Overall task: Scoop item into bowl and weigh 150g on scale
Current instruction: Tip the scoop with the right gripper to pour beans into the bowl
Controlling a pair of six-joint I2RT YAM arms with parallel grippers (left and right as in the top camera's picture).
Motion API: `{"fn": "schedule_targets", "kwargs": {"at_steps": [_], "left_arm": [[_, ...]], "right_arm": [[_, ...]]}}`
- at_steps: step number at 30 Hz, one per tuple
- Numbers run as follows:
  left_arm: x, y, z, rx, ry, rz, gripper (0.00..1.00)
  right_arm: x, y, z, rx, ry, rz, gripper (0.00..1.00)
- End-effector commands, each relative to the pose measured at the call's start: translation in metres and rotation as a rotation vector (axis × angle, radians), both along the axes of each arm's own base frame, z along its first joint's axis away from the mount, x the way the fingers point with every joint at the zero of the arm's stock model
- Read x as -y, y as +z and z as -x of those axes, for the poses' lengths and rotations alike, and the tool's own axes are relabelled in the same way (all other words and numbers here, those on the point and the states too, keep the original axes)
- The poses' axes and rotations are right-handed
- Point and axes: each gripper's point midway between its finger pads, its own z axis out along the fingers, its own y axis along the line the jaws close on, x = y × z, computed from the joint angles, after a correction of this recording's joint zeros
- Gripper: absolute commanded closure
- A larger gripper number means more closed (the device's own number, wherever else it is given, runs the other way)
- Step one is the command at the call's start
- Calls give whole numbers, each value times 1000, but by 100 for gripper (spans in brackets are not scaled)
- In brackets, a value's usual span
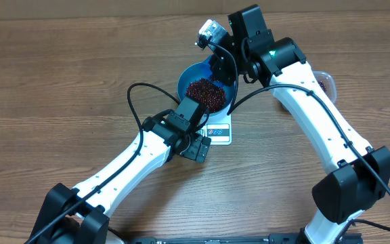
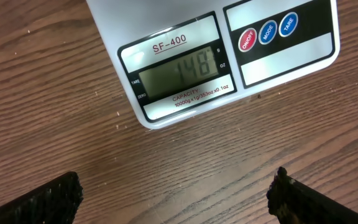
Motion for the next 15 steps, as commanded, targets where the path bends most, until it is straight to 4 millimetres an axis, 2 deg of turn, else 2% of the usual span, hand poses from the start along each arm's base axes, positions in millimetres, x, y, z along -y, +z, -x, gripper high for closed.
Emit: {"fn": "schedule_targets", "kwargs": {"at_steps": [1, 15], "left_arm": [[0, 1, 0, 14, -22, -12, 0], [0, 1, 0, 13, -22, -12, 0]], "right_arm": [[-2, 20, -3, 49, 2, -13, 96], [-2, 20, -3, 50, 2, -13, 95]]}}
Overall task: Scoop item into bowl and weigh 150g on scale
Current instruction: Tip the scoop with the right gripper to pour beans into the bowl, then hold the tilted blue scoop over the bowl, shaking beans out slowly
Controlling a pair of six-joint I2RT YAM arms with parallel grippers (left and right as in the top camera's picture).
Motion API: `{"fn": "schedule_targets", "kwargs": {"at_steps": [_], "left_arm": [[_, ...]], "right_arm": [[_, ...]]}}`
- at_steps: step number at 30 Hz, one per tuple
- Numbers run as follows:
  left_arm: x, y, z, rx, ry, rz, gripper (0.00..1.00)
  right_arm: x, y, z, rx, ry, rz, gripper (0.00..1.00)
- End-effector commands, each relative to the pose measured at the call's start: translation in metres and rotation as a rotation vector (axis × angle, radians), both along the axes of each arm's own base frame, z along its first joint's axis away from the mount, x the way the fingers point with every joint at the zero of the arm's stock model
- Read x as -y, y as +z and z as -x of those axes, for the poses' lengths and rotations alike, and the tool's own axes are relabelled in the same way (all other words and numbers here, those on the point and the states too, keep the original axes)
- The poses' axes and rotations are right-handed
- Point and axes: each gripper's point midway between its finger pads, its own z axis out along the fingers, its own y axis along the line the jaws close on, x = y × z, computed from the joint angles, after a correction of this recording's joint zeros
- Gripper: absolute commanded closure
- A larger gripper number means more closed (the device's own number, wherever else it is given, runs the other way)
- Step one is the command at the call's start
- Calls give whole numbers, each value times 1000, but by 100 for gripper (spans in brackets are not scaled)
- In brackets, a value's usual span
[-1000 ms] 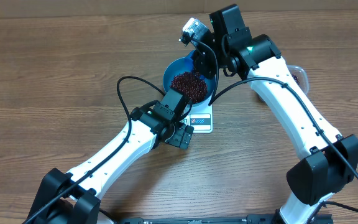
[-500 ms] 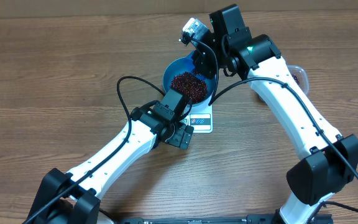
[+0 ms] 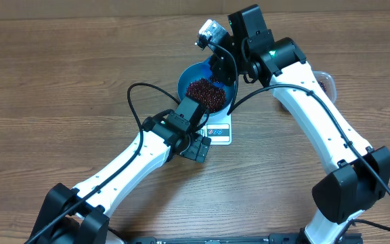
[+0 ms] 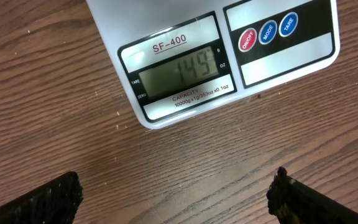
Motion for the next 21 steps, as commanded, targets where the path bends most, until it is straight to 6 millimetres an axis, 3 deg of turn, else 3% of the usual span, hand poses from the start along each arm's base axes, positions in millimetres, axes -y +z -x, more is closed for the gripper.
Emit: {"fn": "schedule_targets", "kwargs": {"at_steps": [1, 21], "left_arm": [[0, 1, 0, 14, -22, -12, 0], [0, 1, 0, 13, -22, -12, 0]], "right_arm": [[-2, 20, -3, 50, 2, -13, 95], [-6, 21, -1, 23, -15, -57, 95]]}}
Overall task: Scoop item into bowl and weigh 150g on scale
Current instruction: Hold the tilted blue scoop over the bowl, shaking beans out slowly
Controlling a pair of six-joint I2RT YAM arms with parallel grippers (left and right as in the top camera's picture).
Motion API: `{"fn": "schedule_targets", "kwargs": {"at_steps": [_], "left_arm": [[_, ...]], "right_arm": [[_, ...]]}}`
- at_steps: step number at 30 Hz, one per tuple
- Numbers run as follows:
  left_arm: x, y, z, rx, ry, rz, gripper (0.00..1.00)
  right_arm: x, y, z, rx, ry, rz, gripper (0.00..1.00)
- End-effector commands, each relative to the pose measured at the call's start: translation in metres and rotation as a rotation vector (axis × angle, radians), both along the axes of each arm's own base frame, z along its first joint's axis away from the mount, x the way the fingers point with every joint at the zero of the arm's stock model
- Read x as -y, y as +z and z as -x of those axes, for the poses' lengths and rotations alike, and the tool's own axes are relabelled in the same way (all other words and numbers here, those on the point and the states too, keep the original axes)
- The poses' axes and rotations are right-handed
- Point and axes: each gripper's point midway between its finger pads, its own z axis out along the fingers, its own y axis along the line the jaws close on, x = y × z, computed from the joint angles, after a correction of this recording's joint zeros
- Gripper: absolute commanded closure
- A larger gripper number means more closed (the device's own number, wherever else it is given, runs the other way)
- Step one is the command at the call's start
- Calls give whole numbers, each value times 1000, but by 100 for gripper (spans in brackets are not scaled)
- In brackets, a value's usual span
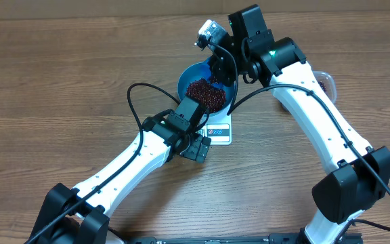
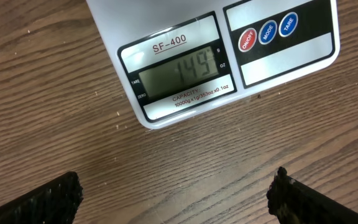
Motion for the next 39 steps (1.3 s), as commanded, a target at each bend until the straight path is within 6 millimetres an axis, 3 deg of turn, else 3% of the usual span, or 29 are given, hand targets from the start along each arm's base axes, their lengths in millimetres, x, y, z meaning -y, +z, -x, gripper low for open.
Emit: {"fn": "schedule_targets", "kwargs": {"at_steps": [1, 39], "left_arm": [[0, 1, 0, 14, -22, -12, 0], [0, 1, 1, 13, -22, -12, 0]], "right_arm": [[-4, 21, -2, 31, -18, -40, 95], [-4, 22, -4, 18, -49, -63, 96]]}}
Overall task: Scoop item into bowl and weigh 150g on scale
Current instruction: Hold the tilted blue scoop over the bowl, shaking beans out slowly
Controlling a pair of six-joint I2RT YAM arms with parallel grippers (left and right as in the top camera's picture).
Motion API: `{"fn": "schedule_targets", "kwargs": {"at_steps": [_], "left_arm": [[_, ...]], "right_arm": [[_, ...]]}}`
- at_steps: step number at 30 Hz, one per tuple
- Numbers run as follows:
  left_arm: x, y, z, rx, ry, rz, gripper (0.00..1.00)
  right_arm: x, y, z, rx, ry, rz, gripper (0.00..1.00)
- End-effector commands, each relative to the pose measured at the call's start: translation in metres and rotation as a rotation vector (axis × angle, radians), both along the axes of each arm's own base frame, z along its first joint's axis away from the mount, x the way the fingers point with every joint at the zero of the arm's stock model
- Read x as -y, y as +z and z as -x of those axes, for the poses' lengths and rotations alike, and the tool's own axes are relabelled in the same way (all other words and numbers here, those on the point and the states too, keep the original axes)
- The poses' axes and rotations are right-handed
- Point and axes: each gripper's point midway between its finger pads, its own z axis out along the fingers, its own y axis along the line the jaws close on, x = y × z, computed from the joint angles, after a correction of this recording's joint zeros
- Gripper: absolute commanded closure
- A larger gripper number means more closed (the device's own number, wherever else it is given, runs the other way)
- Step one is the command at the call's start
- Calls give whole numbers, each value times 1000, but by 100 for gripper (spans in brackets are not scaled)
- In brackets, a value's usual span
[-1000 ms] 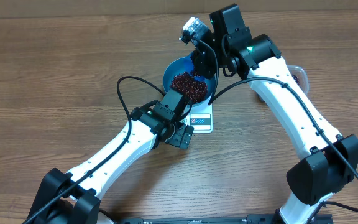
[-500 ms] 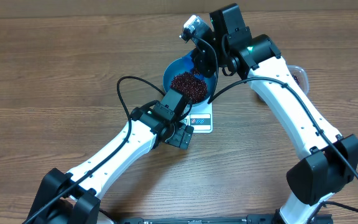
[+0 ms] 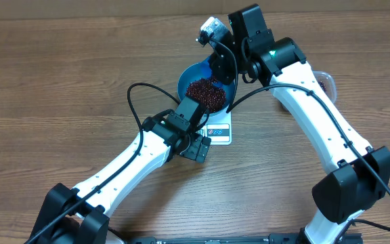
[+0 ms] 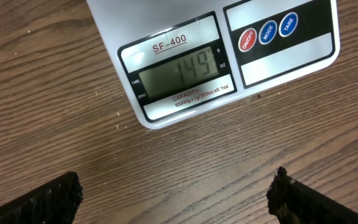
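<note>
A blue bowl (image 3: 191, 76) of dark red beans (image 3: 206, 92) stands on the white scale (image 3: 221, 133). In the left wrist view the scale's display (image 4: 178, 70) reads 149. My right gripper (image 3: 221, 62) hangs over the bowl's far rim, shut on the handle of a silver scoop (image 3: 210, 28) whose cup is raised beyond the bowl. My left gripper (image 3: 196, 148) hovers over the wood in front of the scale, open (image 4: 176, 194) with nothing between its black fingers (image 4: 50, 200).
A clear container of beans (image 3: 325, 81) shows partly behind the right arm at the right. The left arm's black cable (image 3: 131, 102) loops over the table left of the bowl. Red and blue buttons (image 4: 268, 31) sit beside the display.
The scoop's cup sits slightly higher and farther back over the bowl's far rim. The display still reads 149. My left gripper has not moved.
The display read 148 with the scoop held over the bowl's far rim. Half a second later it read 149 and has stayed there. My left gripper stayed open in front of the scale throughout, and the scoop has only shifted slightly.
</note>
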Motion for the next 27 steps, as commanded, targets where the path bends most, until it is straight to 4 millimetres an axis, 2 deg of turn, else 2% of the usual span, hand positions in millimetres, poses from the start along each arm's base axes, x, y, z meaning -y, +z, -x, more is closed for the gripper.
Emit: {"fn": "schedule_targets", "kwargs": {"at_steps": [1, 27], "left_arm": [[0, 1, 0, 14, -22, -12, 0], [0, 1, 0, 13, -22, -12, 0]], "right_arm": [[-4, 20, -1, 34, 4, -35, 96], [-1, 21, -3, 28, -22, -45, 96]]}}
